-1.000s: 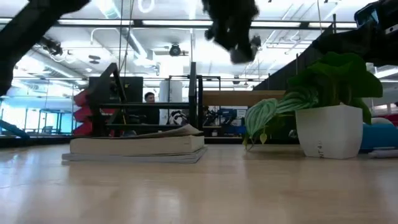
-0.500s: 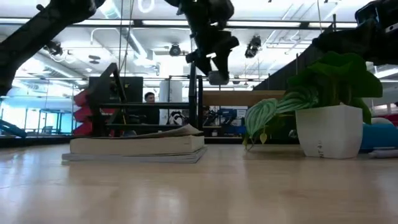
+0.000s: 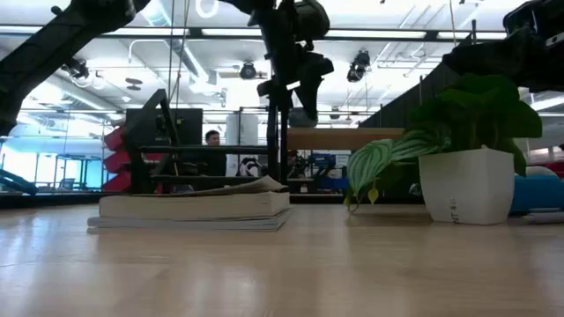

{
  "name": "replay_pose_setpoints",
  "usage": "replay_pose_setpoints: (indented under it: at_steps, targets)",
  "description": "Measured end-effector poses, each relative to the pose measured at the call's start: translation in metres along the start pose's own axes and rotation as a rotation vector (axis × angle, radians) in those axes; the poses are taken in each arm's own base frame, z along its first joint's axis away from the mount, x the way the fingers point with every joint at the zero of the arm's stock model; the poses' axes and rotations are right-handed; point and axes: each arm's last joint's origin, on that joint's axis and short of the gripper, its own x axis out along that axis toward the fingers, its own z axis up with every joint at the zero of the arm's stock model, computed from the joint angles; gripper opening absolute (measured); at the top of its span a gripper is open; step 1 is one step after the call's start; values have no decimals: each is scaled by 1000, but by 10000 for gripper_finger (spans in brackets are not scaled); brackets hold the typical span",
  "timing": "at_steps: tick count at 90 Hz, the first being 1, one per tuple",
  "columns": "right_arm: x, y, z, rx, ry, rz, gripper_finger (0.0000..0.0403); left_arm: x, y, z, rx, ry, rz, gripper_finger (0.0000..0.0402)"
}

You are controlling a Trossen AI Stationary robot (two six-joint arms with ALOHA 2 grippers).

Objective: Stock shelves
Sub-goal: Put the blue scented candle on the shelf, then put the white pen holder on the shelf

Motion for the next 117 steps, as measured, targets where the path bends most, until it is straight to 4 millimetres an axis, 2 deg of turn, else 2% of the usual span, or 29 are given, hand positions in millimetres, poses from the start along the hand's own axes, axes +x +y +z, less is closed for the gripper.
replay_pose_setpoints:
  at_steps: [33, 53, 68, 89, 102, 117]
  targets:
    - [0, 0, 0, 0, 0, 0, 77, 0, -4, 4, 4, -42, -34, 328]
    - [0, 0, 0, 0, 0, 0, 77, -8, -3, 8, 6, -64, -43, 335]
    - [0, 0, 0, 0, 0, 0, 77, -39, -3, 22, -9, -185, -61, 328]
    - [0, 0, 0, 0, 0, 0, 77, -89, -6, 24, -51, -352, -106, 316]
    - [0, 0, 0, 0, -1, 0, 77, -122, -18, 21, -71, -449, -170, 313]
    - [0, -1, 0, -44, -1, -44, 77, -161, -40, 7, -147, -502, -294, 312]
